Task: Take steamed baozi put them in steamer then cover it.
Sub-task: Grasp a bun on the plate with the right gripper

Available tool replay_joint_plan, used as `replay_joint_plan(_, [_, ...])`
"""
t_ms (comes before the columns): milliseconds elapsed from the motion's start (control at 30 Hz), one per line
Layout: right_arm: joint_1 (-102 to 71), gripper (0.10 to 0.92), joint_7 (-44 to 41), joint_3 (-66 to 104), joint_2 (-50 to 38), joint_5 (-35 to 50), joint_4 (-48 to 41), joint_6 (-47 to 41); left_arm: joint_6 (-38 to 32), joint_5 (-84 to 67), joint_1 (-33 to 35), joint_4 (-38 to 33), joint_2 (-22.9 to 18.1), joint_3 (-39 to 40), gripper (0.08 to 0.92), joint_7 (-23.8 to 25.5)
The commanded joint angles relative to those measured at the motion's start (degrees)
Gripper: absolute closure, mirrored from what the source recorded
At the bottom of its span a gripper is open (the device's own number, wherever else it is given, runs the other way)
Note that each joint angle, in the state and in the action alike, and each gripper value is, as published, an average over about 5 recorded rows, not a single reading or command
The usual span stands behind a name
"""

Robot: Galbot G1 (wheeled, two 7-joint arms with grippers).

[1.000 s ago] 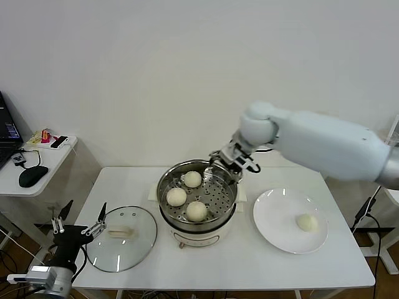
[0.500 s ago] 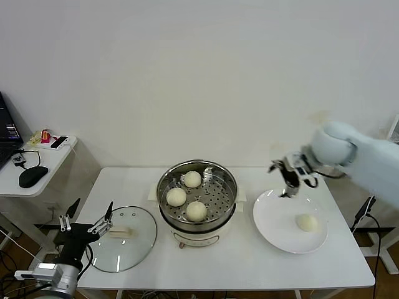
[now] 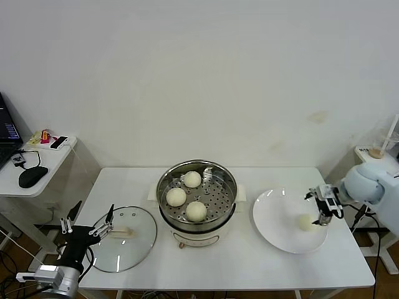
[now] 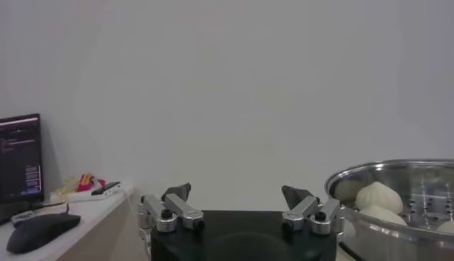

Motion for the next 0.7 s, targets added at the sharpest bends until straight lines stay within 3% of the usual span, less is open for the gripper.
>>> replay_joint_plan(33, [-7.7,0.203,0.2,6.3,3.2,-5.2,-7.2,0.1,0.0,0.2,0.3,0.1,-0.1,0.2,0.177,0.0])
replay_joint_plan(700, [-4.2,0.203,0.5,2.4,9.5,-6.1,-12.2,-0.3,0.4,0.5,0.1,0.1,-0.1,0.0,0.177,0.3])
